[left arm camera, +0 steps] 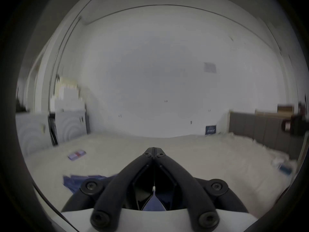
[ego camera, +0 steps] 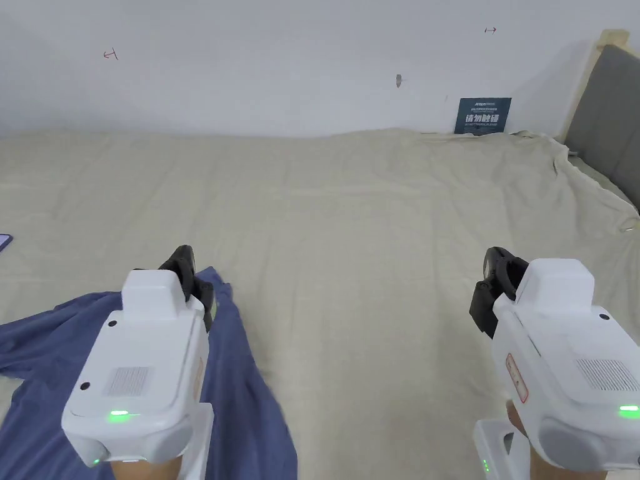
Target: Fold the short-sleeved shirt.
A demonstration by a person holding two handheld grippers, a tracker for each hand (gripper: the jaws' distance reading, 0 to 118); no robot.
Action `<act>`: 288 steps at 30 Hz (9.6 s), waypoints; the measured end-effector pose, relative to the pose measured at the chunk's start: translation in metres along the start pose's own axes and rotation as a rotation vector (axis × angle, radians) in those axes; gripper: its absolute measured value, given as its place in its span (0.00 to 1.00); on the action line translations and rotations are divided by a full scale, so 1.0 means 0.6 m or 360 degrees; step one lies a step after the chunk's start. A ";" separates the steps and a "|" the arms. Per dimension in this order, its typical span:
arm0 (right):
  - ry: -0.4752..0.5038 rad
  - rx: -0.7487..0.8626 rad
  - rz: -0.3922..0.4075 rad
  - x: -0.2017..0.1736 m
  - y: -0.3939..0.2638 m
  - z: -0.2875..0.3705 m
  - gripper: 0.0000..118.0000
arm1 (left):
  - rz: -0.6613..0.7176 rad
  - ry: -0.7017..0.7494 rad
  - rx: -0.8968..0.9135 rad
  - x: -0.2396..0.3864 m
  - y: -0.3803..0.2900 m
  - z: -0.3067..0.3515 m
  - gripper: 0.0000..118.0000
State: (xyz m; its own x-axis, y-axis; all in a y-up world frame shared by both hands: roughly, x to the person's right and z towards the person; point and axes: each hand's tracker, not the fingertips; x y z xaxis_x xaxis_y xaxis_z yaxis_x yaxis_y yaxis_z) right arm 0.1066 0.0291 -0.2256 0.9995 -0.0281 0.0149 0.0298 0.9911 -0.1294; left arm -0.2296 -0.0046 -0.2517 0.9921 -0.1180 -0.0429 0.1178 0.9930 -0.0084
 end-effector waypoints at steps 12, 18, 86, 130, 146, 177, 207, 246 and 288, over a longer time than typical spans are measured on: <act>-0.0019 0.0007 0.0016 -0.004 -0.001 0.003 0.00 | 0.0080 -0.0045 -0.0028 -0.010 -0.007 -0.001 0.00; -0.0021 0.0008 0.0027 -0.007 -0.002 0.004 0.00 | 0.0073 -0.0042 -0.0020 -0.014 -0.007 -0.002 0.00; 0.0632 0.0031 0.0111 -0.308 0.013 -0.056 0.00 | 0.0016 0.0540 -0.0358 -0.370 -0.042 0.101 0.00; 0.0197 -0.0074 0.0059 -0.105 -0.003 -0.053 0.00 | 0.0778 -0.0096 -0.1462 -0.300 -0.246 -0.103 0.00; 0.0099 0.0042 0.0026 -0.044 0.041 0.009 0.00 | 0.0835 -0.0671 -0.0882 -0.182 0.027 -0.134 0.00; -0.0256 0.0031 0.0024 0.116 0.021 0.065 0.00 | -0.0062 -0.1363 -0.1437 0.323 -0.079 -0.253 0.00; -0.0211 0.0016 0.0055 0.114 0.025 0.051 0.00 | 0.0169 -0.0844 -0.0649 0.143 0.062 -0.129 0.98; -0.0106 0.0015 0.0049 0.069 0.021 0.044 0.00 | 0.0291 -0.0388 -0.0904 0.029 -0.035 -0.095 0.00; -0.0144 -0.0336 -0.0146 0.145 -0.080 -0.075 0.00 | 0.0231 -0.0685 -0.1389 0.147 -0.187 -0.044 0.00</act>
State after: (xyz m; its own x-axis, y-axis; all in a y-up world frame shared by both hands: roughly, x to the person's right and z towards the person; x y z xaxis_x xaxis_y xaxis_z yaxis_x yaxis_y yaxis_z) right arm 0.1927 -0.0269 -0.2627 0.9877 -0.0952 0.1238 0.1313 0.9356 -0.3276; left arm -0.1563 -0.1266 -0.2808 0.9459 0.1880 0.2645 0.0921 0.6261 -0.7743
